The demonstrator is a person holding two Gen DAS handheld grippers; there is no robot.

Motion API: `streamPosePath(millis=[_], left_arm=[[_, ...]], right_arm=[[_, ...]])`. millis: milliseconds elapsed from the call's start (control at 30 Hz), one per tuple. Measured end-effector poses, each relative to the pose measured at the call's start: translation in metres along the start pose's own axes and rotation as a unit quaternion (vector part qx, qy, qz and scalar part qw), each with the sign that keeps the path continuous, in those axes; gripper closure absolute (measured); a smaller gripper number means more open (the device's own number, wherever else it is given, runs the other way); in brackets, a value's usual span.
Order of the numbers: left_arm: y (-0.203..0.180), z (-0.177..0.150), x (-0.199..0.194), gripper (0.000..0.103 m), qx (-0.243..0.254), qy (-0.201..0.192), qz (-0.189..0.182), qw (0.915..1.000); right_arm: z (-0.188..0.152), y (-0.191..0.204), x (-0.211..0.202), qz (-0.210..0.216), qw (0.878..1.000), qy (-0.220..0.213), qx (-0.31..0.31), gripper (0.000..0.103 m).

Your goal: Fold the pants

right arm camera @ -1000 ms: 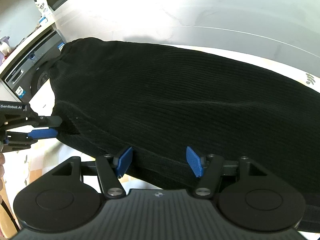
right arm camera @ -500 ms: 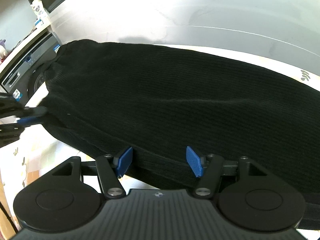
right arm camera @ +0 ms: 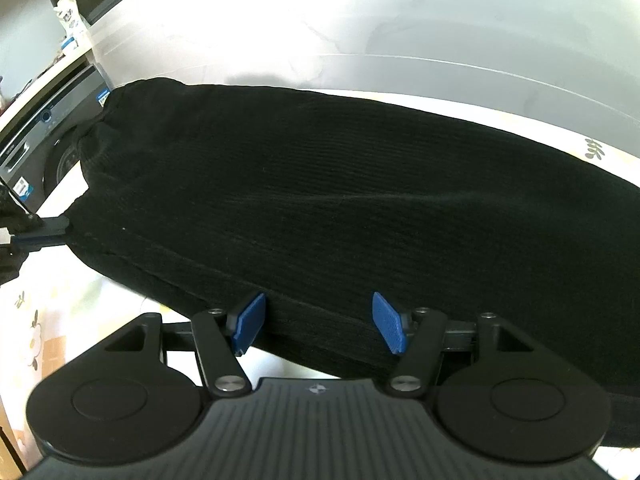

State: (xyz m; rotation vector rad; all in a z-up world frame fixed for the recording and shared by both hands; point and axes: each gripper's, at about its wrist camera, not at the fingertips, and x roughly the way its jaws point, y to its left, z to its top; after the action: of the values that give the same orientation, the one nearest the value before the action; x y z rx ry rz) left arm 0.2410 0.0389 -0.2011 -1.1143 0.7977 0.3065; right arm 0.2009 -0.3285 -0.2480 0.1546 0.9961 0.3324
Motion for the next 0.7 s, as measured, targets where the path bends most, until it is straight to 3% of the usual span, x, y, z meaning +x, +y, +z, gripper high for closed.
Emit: streamPosePath(millis=[167,333,433,567,700], left_arm=[[0.022,-0.006,0.015,0.096,-0.020,0.018,0.042,0.9988],[0.008,-0.004,0.013,0.095,0.025,0.014,0.057,0.9979],[-0.001,-0.005,0.011,0.087,0.045,0.015,0.087,0.9951],[-0.025,-0.013,-0.017,0.085,0.102,-0.029,0.107,0.9886],[-0.066,-0.021,-0.024,0.085,0.197,-0.078,0.091,0.9730]], right_arm=[[0.001,0.000,-0.004,0.005,1.000,-0.002,0.006,0.040],[0.000,0.000,-0.014,0.004,1.000,-0.017,0.007,0.041],[-0.004,-0.006,-0.019,-0.018,0.999,-0.030,0.023,0.041],[-0.016,-0.023,-0.026,-0.056,0.996,-0.043,0.049,0.041],[-0.033,-0.042,-0.039,-0.046,0.994,-0.048,0.085,0.041]])
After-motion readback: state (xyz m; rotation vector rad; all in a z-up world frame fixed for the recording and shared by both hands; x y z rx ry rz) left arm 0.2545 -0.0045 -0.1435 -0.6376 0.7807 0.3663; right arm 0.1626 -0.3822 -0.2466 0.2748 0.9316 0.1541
